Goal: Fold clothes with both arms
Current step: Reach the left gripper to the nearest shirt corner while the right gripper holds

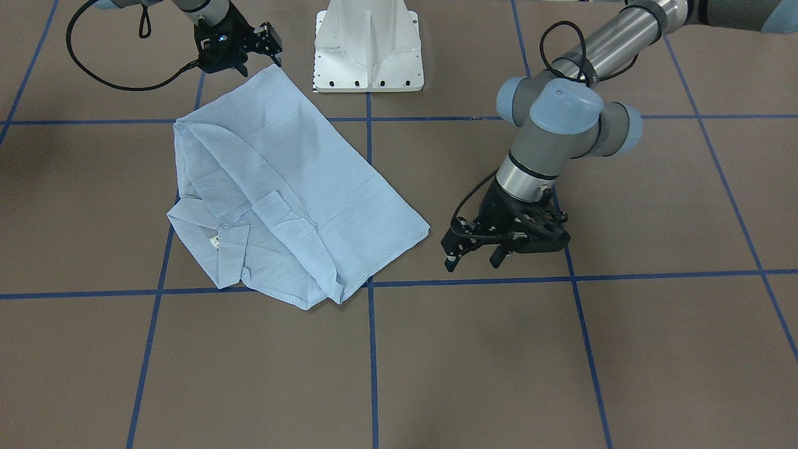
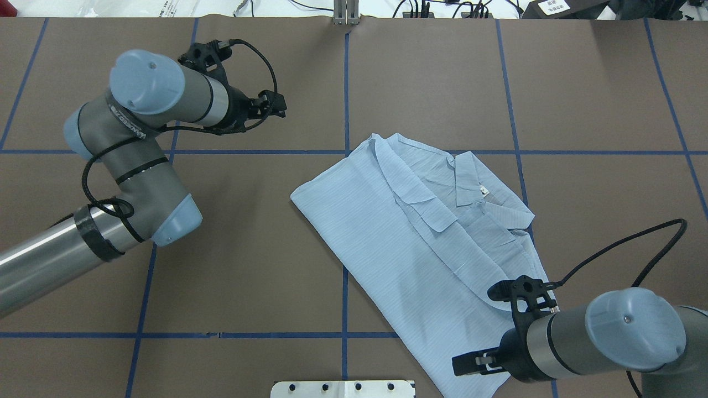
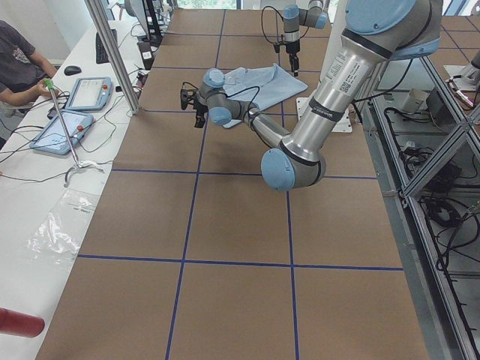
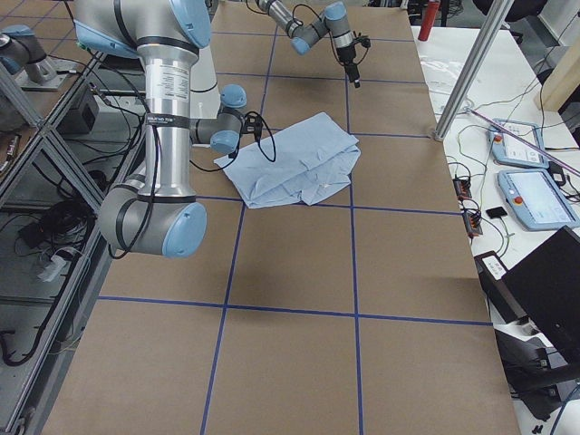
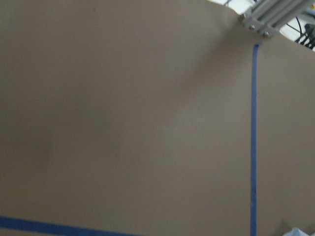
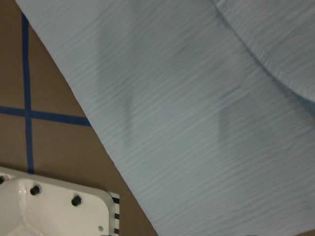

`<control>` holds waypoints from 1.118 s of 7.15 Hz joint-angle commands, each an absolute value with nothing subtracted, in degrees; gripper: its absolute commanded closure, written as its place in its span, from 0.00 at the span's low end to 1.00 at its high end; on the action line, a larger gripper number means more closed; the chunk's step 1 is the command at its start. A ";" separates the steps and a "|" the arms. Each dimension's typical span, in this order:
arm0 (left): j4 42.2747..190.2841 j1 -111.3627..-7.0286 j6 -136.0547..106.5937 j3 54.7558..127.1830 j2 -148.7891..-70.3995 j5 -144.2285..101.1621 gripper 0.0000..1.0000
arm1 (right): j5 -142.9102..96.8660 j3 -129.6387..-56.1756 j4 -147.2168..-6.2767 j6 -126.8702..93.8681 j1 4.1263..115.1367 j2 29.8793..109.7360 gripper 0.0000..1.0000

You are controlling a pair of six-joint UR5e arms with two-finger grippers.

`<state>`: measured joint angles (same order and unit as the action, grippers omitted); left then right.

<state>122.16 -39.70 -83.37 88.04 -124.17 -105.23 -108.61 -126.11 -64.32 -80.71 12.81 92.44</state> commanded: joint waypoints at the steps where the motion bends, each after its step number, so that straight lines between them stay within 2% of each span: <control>1: 115.51 -30.88 -93.29 92.98 -124.36 -104.42 0.03 | -108.63 -125.60 -64.25 -80.33 19.14 89.75 0.00; 3: 115.40 -26.47 -94.39 89.67 -124.80 -99.16 0.06 | -108.72 -125.51 -64.25 -80.24 21.26 88.42 0.00; 8: 114.96 -26.72 -94.57 88.51 -124.72 -97.05 0.17 | -109.16 -125.51 -64.25 -80.24 22.76 88.24 0.00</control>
<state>115.09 -26.65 -94.66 88.63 -124.69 -98.33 -109.13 -125.51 -64.25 -80.24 22.67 88.31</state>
